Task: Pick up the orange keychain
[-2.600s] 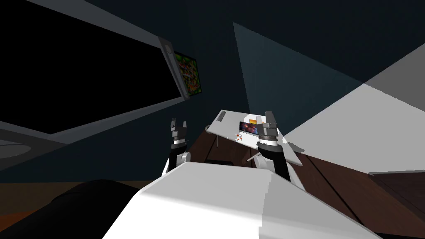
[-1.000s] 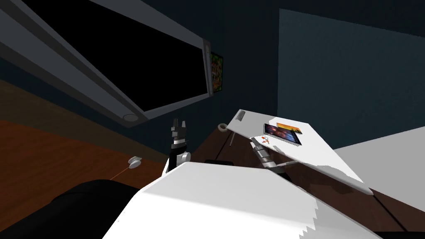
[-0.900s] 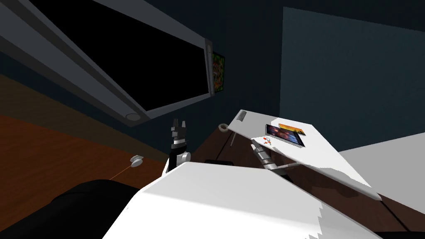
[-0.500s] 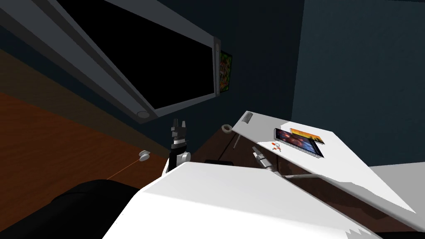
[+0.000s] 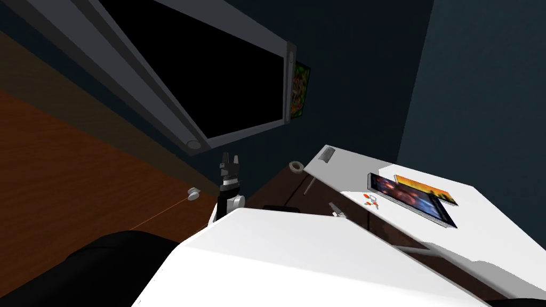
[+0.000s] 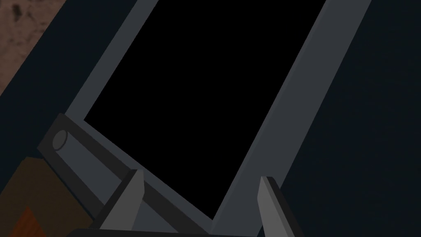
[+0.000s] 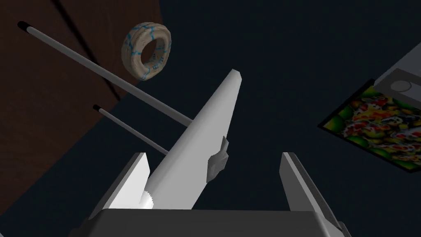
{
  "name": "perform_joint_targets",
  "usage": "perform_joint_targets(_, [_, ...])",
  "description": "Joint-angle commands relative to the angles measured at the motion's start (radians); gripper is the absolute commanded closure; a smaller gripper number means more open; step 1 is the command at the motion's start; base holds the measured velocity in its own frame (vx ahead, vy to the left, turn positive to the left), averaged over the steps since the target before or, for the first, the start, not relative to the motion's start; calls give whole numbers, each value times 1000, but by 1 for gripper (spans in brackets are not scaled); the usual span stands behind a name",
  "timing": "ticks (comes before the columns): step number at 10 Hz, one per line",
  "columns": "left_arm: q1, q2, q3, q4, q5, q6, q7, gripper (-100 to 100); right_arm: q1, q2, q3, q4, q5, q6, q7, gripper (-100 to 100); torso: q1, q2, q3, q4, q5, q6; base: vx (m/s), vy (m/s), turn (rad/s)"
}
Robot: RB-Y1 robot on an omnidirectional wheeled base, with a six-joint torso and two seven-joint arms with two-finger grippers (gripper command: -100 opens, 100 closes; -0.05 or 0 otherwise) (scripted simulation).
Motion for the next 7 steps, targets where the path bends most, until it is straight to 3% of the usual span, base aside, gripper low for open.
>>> perform_joint_targets(1, [0, 0, 0, 0, 0, 0, 0, 0, 46, -50, 30, 50, -35, 7, 10, -100, 0, 0, 0, 0, 0, 0, 93, 4, 373])
perform_joint_targets(2, [0, 0, 0, 0, 0, 0, 0, 0, 46, -63, 30, 64, -35, 7, 10, -100, 0, -2, -1, 0, 0, 0, 85, -19, 93])
perform_joint_targets(5, [0, 0, 0, 0, 0, 0, 0, 0, 135, -179, 98, 162, -107, 14, 27, -100, -2, -2, -1, -1, 0, 0, 88, -37, 314])
perform_joint_targets(6, [0, 0, 0, 0, 0, 0, 0, 0, 135, -194, 98, 162, -107, 14, 27, -100, -3, -3, -2, -1, -1, 0, 66, -36, 103])
perform_joint_targets(7, [0, 0, 0, 0, 0, 0, 0, 0, 163, -233, 123, 190, -131, 16, 32, -100, -2, -2, -1, 0, 0, 1, 58, -11, 201])
